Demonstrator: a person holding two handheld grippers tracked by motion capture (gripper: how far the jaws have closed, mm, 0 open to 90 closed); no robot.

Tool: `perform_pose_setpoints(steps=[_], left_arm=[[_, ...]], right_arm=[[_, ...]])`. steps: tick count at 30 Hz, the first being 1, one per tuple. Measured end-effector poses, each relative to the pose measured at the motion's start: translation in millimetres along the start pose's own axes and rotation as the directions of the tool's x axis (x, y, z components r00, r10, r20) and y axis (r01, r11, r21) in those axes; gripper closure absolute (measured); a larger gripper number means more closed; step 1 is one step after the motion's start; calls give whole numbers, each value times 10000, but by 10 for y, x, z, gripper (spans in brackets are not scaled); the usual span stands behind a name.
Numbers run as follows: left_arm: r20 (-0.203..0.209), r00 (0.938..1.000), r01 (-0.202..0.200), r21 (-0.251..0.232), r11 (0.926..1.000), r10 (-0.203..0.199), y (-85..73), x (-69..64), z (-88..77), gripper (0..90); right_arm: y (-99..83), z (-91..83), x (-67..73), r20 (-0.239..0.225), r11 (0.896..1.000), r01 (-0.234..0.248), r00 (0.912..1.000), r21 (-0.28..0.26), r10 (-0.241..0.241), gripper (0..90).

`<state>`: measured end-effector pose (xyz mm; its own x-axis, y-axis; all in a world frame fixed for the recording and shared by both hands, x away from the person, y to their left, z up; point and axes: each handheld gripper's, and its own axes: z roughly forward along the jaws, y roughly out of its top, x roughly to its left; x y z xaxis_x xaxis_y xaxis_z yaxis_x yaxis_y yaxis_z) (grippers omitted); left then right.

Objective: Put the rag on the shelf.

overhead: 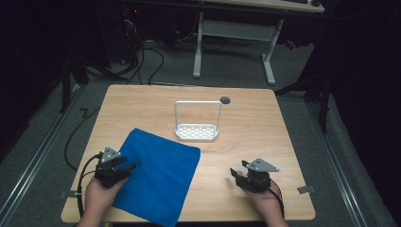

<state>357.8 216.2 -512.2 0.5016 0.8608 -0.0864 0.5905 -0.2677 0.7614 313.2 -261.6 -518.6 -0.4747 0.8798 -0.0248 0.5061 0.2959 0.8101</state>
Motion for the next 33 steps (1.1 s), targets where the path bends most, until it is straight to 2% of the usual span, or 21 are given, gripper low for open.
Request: perform_pose_setpoints(steps=[3,5,6,9,10,14,20,26,27,29,31,32,33], left_arm=[[25,10000,12,-365,9993,-11,53,-17,-34,491],[62,9999,100,-503,9987,-97,47,4,-44,491],[160,9997,212,-455,9987,-205,36,21,-48,492],[115,9997,228,-422,9988,-223,3,57,-50,493],[194,9990,406,-502,9979,-397,-9,84,-57,492],[163,9986,511,-640,9966,-501,-12,107,-75,487],[30,9988,482,-598,9970,-481,-26,128,-74,487],[68,9985,548,-595,9967,-545,-52,161,-115,559],[-4,9984,557,-615,9966,-558,-62,171,-125,575],[-75,9984,557,-670,9962,-563,-85,195,-148,595],[-208,9981,560,-606,9966,-574,-116,221,-168,605],[-404,9979,495,-513,9975,-516,-155,253,-184,614],[-404,9979,495,-513,9975,-516,-155,253,-184,620]], right_arm=[[18,-5,-37,24,9996,-207,9998,-207,207,411],[25,12,-37,18,9998,-54,10000,-206,54,414],[26,20,-36,-6,9998,-33,10000,-184,33,414],[31,35,-38,-82,9997,-139,9999,-182,137,414],[35,42,-26,-116,9998,-86,9999,-185,84,414],[38,57,5,-179,9999,-23,9998,-143,20,423],[49,73,56,-327,9998,135,9994,-162,-140,446],[115,122,208,-644,9980,588,9961,-249,-603,519],[140,156,280,-906,9973,688,9934,-264,-709,556],[156,170,314,-1022,9969,738,9918,-268,-762,574],[214,217,418,-1302,9956,896,9872,-282,-926,614],[233,232,449,-1409,9953,918,9854,-313,-954,627],[233,232,449,-1409,9953,918,9854,-313,-954,627]])
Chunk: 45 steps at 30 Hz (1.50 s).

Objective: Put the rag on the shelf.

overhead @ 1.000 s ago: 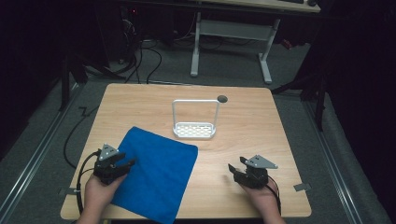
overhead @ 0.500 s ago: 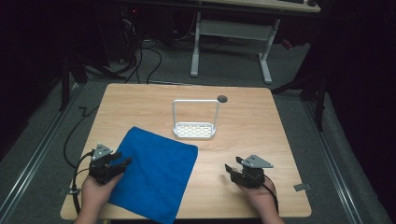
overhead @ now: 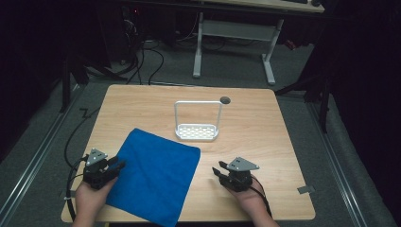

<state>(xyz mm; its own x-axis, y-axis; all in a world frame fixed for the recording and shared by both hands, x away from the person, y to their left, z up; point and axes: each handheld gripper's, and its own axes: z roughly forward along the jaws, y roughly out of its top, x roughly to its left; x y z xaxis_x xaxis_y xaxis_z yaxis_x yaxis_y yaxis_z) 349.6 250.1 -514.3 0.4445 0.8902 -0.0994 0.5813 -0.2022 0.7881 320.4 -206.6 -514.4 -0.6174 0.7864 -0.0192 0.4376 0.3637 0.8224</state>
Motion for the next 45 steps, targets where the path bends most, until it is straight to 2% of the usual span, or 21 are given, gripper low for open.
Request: perform_pose_setpoints(steps=[1,2,3,4,5,6,7,9,13,15,16,19,21,26,29,35,40,44,45], left_arm=[[-74,9999,127,117,9999,-126,-42,19,-31,626],[-74,9999,127,117,9999,-126,-42,19,-31,633],[-155,9998,102,204,9997,-99,-79,36,-59,644],[-155,9998,102,204,9997,-99,-79,36,-59,656],[-223,9997,109,328,9994,-102,-112,43,-73,666],[-223,9997,109,328,9994,-102,-112,43,-73,676],[-184,9997,157,394,9991,-150,-126,48,-77,703],[-99,9998,182,519,9985,-177,-144,46,-84,721],[-164,9997,-184,857,9962,199,-172,-2,-63,801],[-174,9992,-338,1021,9942,358,-180,-27,-51,847],[-180,9988,-442,1098,9930,465,-185,-42,-40,847],[-212,9969,-729,1256,9894,761,-194,-80,-18,863],[-197,9969,-729,1272,9892,760,-192,-82,-17,870],[-146,9975,-675,1199,9905,697,-207,-79,-23,877],[-144,9972,-706,1171,9906,728,-213,-84,-25,879],[-48,9968,-785,1118,9906,796,-229,-108,-31,879],[376,9932,-1139,1242,9857,1101,-246,-247,-51,879],[887,9855,-1562,1386,9780,1448,-232,-422,-33,879],[1116,9827,-1630,1405,9766,1479,-225,-471,-20,878]], right_arm=[[42,46,50,-154,10000,72,9999,-38,-73,643],[42,46,50,-154,10000,72,9999,-38,-73,643],[81,93,95,-390,9998,163,9991,-107,-168,653],[81,93,95,-390,9998,163,9991,-107,-168,653],[114,139,139,-650,9996,183,9977,-225,-197,666],[114,139,139,-650,9996,183,9977,-225,-197,666],[145,191,206,-877,9987,436,9951,-262,-457,703],[161,212,246,-985,9984,520,9937,-205,-538,731],[217,309,386,-1499,9957,922,9843,-111,-928,890],[228,399,466,-1777,9933,1130,9782,227,-1072,900],[228,399,466,-1777,9933,1130,9782,227,-1072,900],[228,463,528,-2030,9886,1419,9707,508,-1289,900],[233,487,568,-2170,9850,1593,9658,658,-1417,900],[220,544,631,-2286,9788,1817,9609,947,-1563,900],[209,568,631,-2284,9755,1862,9610,1173,-1560,900],[191,537,582,-2148,9752,1850,9641,1214,-1562,900],[156,479,515,-1866,9752,1791,9704,1299,-1534,900],[101,392,415,-1578,9774,1605,9777,1379,-1383,900],[63,332,350,-1393,9785,1467,9821,1447,-1267,900]])
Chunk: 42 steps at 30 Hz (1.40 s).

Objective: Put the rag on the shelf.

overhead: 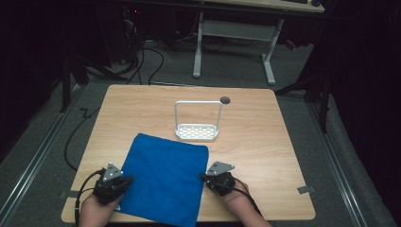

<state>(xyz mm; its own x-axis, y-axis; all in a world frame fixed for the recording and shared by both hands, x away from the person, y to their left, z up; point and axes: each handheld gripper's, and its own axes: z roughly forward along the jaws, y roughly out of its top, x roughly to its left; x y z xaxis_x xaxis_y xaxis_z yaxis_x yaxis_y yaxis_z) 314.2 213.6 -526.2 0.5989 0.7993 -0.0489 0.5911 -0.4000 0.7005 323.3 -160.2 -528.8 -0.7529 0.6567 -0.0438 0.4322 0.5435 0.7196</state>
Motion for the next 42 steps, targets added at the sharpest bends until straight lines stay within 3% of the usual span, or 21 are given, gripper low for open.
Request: perform_pose_setpoints(steps=[4,7,12,17,18,19,28,33,42], left_arm=[[528,9971,-547,57,9985,543,64,-207,66,878],[1025,9912,-846,96,9964,832,114,-337,118,878],[1668,9770,-1368,113,9905,1330,188,-537,196,877],[2209,9587,-1861,95,9825,1794,262,-686,273,877],[2403,9521,-1970,83,9804,1893,290,-725,303,878],[2403,9521,-1970,83,9804,1893,290,-725,303,877],[2887,9296,-2383,-25,9712,2289,350,-864,374,874],[2998,9220,-2544,-76,9671,2449,337,-909,366,870],[3055,9205,-2514,-140,9678,2436,308,-915,347,862]], right_arm=[[-112,-122,-128,374,9991,-412,9985,59,410,900],[-164,-176,-195,523,9981,-615,9968,67,611,900],[-282,-293,-325,999,9936,-1124,9888,65,1112,900],[-400,-404,-417,1491,9904,-1379,9793,-31,1368,900],[-437,-437,-445,1720,9904,-1384,9755,-57,1373,900],[-437,-437,-445,1720,9904,-1384,9755,-57,1373,900],[-571,-554,-622,2178,9791,-2017,9547,-270,2027,900],[-567,-547,-663,2242,9773,-2100,9514,-284,2109,900],[-542,-522,-711,2203,9747,-2218,9497,-278,2224,900]])
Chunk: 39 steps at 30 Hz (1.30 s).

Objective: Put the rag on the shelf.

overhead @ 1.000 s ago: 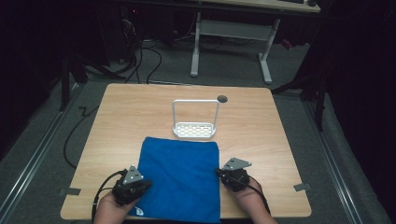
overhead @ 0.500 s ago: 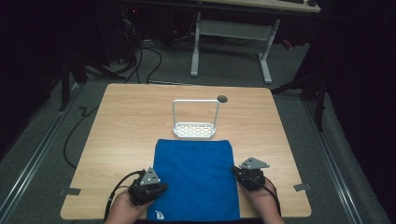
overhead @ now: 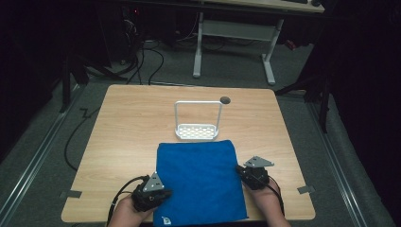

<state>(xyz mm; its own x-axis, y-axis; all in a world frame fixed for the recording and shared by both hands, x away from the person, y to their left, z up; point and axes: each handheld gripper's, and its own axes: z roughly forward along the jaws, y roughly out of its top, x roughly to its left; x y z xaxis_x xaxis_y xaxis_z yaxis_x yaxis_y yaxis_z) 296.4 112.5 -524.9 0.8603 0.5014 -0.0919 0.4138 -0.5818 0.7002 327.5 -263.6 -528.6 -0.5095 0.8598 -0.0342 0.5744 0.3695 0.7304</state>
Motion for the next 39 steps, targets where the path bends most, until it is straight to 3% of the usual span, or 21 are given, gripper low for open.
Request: perform_pose_setpoints(steps=[11,14,17,19,22,25,28,33,37,39], left_arm=[[58,10000,5,39,10000,-5,6,3,-1,851],[-26,10000,16,46,10000,-16,12,4,-13,807],[-240,9996,140,-383,9992,-149,17,35,-69,784],[-528,9975,430,-811,9958,-474,19,83,-111,731],[-924,9897,960,-1358,9861,-1090,23,190,-155,689],[-1287,9743,1631,-1618,9732,-1847,51,326,-153,665],[-1885,9618,1688,-1616,9723,-1983,96,435,-127,653],[-2469,9445,1828,-1525,9712,-2166,147,640,-42,625],[-2698,9277,2126,-1866,9591,-2582,225,817,6,604],[-2823,9229,2110,-1979,9573,-2617,278,893,50,595]], right_arm=[[-7,-10,14,34,10000,-44,10000,14,44,892],[-2,-33,19,130,9998,-8,9999,-215,11,821],[5,-56,13,193,9990,-48,9998,-447,56,783],[8,-63,1,274,9981,-148,9995,-604,165,746],[-2,-51,-21,352,9979,-188,9992,-624,210,712],[-3,-39,-39,276,9979,-269,9992,-588,285,704],[4,-36,-47,108,9975,-399,9991,-587,406,694],[28,-63,-48,177,9953,-479,9986,-839,495,697],[30,-67,-42,97,9947,-466,9988,-920,477,662],[32,-64,-35,87,9945,-462,9988,-941,472,656]])
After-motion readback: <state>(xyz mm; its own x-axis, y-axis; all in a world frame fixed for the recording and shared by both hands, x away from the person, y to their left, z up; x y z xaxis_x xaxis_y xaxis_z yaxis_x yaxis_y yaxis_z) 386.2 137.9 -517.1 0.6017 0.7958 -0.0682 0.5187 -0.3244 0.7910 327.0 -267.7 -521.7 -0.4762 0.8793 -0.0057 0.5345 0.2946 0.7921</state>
